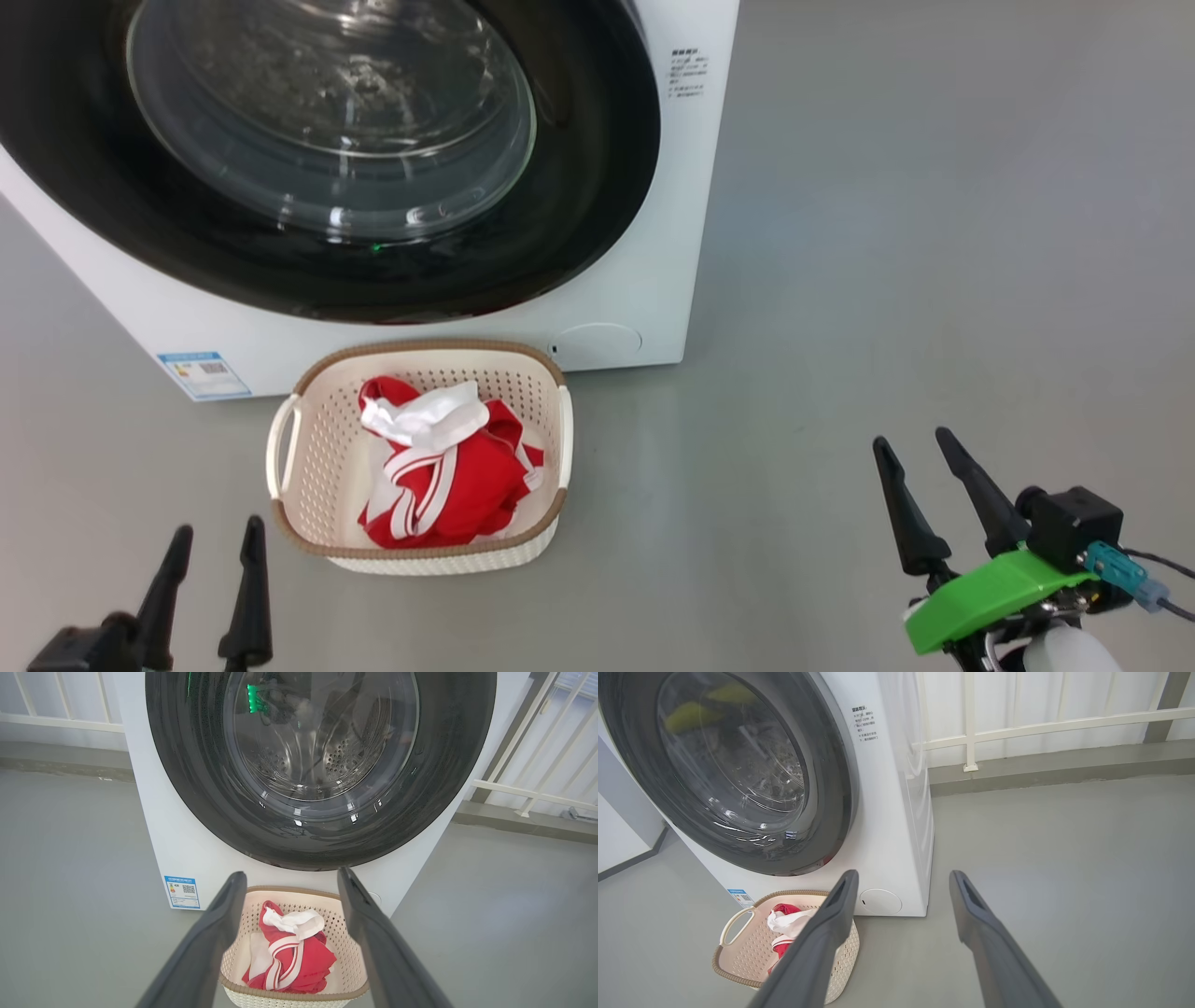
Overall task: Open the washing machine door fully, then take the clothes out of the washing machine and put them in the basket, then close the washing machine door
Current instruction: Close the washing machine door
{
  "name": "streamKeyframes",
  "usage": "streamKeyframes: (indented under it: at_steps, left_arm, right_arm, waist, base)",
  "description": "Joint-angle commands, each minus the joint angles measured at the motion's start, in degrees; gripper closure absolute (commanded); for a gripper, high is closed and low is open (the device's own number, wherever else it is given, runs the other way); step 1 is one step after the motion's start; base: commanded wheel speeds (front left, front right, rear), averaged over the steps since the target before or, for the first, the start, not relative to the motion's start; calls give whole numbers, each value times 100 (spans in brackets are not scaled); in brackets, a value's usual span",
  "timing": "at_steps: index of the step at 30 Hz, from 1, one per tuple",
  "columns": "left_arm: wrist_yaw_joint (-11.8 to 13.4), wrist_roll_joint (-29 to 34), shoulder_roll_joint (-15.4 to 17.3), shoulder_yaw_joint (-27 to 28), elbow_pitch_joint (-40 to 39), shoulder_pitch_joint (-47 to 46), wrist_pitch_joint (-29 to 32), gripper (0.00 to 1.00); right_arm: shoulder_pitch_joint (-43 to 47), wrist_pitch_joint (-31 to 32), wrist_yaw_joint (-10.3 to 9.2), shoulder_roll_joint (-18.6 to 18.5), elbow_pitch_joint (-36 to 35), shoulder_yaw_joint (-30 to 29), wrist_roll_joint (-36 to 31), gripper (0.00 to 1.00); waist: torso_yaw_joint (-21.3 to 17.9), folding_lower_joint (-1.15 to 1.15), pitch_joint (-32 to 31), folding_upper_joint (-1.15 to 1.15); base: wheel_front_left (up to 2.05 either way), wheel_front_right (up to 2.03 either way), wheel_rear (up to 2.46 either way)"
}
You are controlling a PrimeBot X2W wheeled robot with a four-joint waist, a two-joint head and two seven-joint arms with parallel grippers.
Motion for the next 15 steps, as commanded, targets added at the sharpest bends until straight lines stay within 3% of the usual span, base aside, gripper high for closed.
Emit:
streamKeyframes:
  at_steps: [1, 15]
  left_arm:
    - [-18, 55, 148, 244, -97, 52, -47, 0]
    - [-18, 120, 41, 418, -134, 443, -47, 0]
  right_arm:
    - [105, -11, -13, -55, -148, 82, 168, 0]
    - [595, -11, -13, -146, -190, -29, 210, 0]
  waist:
    - [-62, 0, -132, 0]
    - [-166, 0, -494, 0]
  base:
    - [0, 0, 0]
    - [0, 0, 0]
